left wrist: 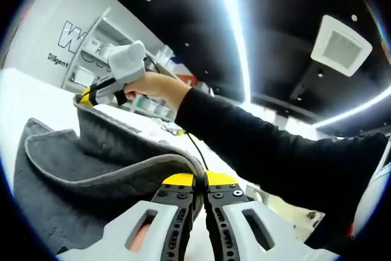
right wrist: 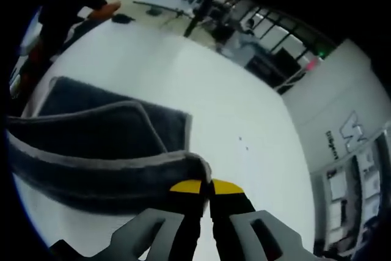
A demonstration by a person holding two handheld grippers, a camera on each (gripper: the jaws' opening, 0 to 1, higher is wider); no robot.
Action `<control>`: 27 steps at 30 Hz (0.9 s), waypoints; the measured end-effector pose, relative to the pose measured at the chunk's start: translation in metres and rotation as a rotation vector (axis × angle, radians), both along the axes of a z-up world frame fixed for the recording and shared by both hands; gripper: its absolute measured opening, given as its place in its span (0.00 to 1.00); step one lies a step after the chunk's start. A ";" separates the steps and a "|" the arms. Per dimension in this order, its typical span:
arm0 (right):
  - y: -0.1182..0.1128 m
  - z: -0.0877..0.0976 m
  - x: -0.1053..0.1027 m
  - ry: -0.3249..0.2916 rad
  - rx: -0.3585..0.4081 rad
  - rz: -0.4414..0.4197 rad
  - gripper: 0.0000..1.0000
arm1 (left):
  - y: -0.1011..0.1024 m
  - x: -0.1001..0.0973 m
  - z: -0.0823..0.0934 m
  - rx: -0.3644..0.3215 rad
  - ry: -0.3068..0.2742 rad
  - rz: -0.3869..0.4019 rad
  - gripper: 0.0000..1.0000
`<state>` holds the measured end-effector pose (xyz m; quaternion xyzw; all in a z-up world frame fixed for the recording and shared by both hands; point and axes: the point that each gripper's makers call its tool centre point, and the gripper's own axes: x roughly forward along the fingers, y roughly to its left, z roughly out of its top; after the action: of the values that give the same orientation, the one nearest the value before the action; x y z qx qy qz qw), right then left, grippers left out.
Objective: Open the folded towel by lifting each exposed corner and separating the folded layers until the towel lies flat within the target outline without major curled edges
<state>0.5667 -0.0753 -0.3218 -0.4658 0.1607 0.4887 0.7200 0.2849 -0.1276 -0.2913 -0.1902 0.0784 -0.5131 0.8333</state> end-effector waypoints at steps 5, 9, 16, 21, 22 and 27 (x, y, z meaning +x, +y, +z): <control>-0.012 0.001 0.000 -0.003 0.016 -0.015 0.00 | -0.008 -0.001 -0.001 0.014 -0.005 -0.010 0.03; -0.019 0.000 0.002 -0.008 0.027 -0.028 0.00 | -0.012 0.001 -0.002 0.021 -0.002 -0.015 0.03; -0.028 -0.001 0.004 -0.025 0.048 -0.046 0.00 | -0.017 0.001 -0.003 0.032 0.003 -0.024 0.03; -0.037 0.002 0.006 -0.026 0.064 -0.059 0.00 | -0.022 0.000 -0.004 0.043 0.002 -0.033 0.03; -0.039 0.002 0.007 -0.027 0.064 -0.062 0.00 | -0.024 0.001 -0.004 0.045 0.004 -0.036 0.03; -0.047 0.003 0.008 -0.031 0.073 -0.070 0.00 | -0.028 -0.002 -0.007 0.056 0.002 -0.045 0.03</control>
<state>0.5742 -0.1226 -0.3188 -0.4410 0.1479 0.4613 0.7556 0.2832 -0.1561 -0.2983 -0.1655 0.0981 -0.5291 0.8264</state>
